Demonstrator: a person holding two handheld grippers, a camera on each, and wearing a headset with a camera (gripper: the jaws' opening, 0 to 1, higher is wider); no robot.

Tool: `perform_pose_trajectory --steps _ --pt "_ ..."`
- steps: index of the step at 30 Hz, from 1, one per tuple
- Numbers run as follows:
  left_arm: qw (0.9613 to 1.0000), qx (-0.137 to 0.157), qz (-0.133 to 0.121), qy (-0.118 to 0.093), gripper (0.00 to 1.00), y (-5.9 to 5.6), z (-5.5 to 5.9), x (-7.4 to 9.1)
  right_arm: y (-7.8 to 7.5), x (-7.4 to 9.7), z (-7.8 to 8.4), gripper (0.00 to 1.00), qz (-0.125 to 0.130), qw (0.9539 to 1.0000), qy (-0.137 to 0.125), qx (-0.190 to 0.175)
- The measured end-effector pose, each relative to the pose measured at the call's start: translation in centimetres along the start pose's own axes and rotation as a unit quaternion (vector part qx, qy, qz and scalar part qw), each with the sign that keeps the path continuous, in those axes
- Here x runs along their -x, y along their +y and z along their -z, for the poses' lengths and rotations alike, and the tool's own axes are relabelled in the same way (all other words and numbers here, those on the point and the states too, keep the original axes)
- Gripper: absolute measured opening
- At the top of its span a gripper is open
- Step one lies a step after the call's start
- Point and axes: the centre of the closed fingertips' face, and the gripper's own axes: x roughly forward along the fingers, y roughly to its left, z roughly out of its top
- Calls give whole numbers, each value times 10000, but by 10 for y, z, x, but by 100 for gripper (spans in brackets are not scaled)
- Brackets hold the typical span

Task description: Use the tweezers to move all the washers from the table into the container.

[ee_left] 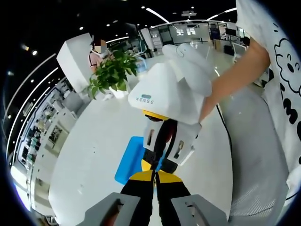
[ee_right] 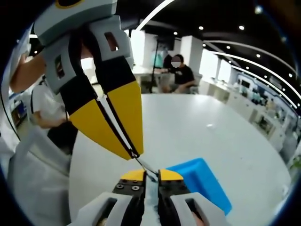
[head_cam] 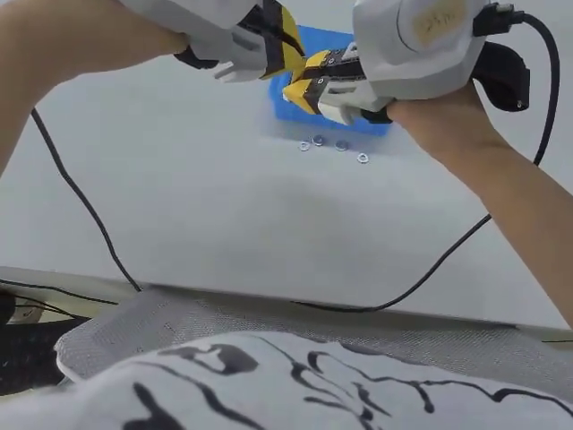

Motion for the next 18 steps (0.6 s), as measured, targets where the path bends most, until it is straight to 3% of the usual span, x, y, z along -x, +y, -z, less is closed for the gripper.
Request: perform_pose_trajectory --steps 11,18 --pt "9999 -106 -50 3 0 20 -7 -6 -24 0 -7 4 98 9999 -78 32" --pt "9998 -129 -132 -3 0 33 -6 -17 -42 -6 -3 4 192 9998 -24 66"
